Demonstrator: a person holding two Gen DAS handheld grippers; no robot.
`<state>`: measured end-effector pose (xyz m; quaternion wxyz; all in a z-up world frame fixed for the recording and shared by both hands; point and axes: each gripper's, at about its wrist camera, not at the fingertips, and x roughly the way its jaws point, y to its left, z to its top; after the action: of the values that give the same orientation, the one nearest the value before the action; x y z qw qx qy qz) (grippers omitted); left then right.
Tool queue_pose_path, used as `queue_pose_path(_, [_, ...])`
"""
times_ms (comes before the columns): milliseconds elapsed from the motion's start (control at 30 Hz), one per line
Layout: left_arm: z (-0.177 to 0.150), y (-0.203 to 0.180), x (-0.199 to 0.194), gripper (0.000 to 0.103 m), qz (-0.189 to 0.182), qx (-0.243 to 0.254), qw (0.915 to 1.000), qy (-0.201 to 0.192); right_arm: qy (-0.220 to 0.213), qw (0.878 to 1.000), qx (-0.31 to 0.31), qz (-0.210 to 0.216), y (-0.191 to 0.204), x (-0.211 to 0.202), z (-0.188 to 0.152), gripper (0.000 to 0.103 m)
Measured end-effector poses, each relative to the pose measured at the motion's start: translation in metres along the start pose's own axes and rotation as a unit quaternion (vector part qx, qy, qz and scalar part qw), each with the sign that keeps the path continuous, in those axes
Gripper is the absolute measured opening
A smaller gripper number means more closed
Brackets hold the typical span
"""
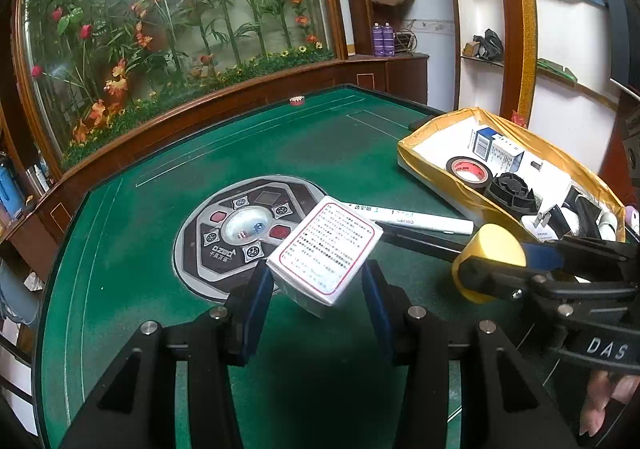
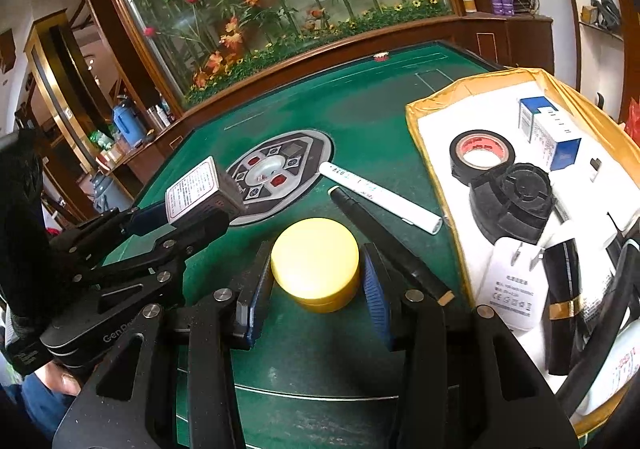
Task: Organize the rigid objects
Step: 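Carry box and jar over the tray and open the right tool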
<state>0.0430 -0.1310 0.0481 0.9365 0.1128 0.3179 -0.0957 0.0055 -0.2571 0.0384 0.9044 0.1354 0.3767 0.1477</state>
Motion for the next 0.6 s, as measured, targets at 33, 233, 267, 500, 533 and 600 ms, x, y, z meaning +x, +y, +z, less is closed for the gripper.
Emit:
queue_pose_path(33, [0.0,0.0,0.0,0.046,0.0,0.0,1.0,0.0,-0.001,1.0,0.002,0.0,-0.001,-0.001,0.0,0.043])
queue_pose_path(233, [-0.001,-0.004,0.001,0.046,0.0,0.002,1.0,0.002,-0.005,1.0,0.011,0.0,-0.009,-0.007,0.0,0.043])
queue_pose_path(267, [-0.001,-0.004,0.001,0.046,-0.001,0.001,1.0,0.002,-0.006,1.0,0.011,-0.001,-0.009,-0.008,0.0,0.043])
queue_pose_path(500, [0.001,-0.012,0.0,0.046,-0.007,-0.002,1.0,0.004,-0.01,1.0,0.021,-0.002,-0.015,-0.015,0.001,0.043])
queue_pose_path(533, [0.001,-0.012,0.0,0.046,-0.008,-0.003,1.0,0.003,-0.011,1.0,0.022,-0.002,-0.016,-0.016,0.001,0.043])
queue_pose_path(600, [0.002,-0.013,-0.001,0.046,-0.012,-0.008,0.9999,0.004,-0.015,1.0,0.024,-0.002,-0.017,-0.02,0.002,0.042])
